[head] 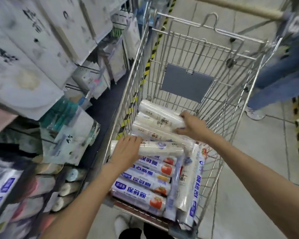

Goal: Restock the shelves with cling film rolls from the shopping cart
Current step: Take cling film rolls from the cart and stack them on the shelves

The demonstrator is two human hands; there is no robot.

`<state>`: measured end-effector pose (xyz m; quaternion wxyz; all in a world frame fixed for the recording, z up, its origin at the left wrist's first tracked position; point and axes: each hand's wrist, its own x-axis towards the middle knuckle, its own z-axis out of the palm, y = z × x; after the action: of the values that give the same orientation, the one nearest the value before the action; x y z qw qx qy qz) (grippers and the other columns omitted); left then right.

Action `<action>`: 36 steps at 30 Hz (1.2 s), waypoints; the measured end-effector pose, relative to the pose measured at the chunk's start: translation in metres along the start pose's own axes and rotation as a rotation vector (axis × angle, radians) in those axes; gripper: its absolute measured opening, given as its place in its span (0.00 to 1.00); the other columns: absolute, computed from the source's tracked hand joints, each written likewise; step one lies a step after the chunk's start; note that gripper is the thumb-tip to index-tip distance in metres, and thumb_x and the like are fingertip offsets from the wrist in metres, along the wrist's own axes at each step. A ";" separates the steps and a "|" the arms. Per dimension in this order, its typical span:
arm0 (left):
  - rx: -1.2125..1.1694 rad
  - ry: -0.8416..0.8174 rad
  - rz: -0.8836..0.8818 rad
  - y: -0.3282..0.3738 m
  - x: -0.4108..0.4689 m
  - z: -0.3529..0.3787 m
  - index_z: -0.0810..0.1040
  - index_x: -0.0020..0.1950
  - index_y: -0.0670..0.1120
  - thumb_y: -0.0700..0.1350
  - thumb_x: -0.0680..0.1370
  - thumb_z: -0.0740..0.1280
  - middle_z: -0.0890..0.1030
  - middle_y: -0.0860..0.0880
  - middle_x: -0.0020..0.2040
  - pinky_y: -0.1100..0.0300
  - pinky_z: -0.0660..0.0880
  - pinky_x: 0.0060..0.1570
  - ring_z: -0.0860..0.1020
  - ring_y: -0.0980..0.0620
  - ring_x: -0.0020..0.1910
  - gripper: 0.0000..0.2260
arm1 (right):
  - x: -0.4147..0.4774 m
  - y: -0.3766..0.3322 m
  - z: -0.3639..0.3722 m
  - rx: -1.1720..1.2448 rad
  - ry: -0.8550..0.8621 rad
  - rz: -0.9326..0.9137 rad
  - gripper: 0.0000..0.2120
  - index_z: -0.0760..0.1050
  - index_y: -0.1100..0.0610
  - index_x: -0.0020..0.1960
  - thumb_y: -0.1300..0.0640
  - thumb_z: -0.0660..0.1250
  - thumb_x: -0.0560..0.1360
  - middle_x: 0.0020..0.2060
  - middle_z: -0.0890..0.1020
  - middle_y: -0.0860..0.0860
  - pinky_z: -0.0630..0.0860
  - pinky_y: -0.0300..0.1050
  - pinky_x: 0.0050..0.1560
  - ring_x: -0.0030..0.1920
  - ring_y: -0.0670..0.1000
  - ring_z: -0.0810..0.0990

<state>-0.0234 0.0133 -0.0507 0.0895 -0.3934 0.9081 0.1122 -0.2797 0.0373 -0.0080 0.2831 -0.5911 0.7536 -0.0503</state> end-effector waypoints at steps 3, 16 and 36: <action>-0.229 0.163 -0.187 -0.019 -0.050 -0.041 0.67 0.67 0.49 0.55 0.71 0.72 0.75 0.51 0.61 0.60 0.64 0.51 0.73 0.51 0.59 0.29 | -0.028 -0.023 -0.038 0.224 0.054 -0.042 0.22 0.65 0.55 0.56 0.52 0.74 0.70 0.43 0.78 0.47 0.69 0.33 0.31 0.38 0.46 0.78; -0.291 0.382 -1.081 -0.097 -0.315 -0.134 0.65 0.64 0.56 0.57 0.70 0.70 0.79 0.53 0.56 0.56 0.61 0.38 0.78 0.48 0.54 0.26 | -0.100 -0.271 0.017 0.691 -0.362 -0.410 0.31 0.69 0.56 0.55 0.46 0.73 0.56 0.46 0.80 0.58 0.75 0.37 0.31 0.36 0.49 0.80; -0.001 0.477 -1.336 -0.351 -0.474 -0.149 0.58 0.73 0.44 0.55 0.78 0.63 0.67 0.37 0.67 0.47 0.62 0.65 0.67 0.37 0.65 0.29 | -0.079 -0.517 0.130 0.963 -0.680 -0.700 0.10 0.76 0.60 0.51 0.54 0.67 0.74 0.38 0.84 0.54 0.80 0.43 0.35 0.35 0.50 0.82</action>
<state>0.5428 0.0684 0.1643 -0.0622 -0.8801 0.4675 -0.0554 0.2404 -0.0093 0.1253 0.7025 -0.5909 0.2810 -0.2799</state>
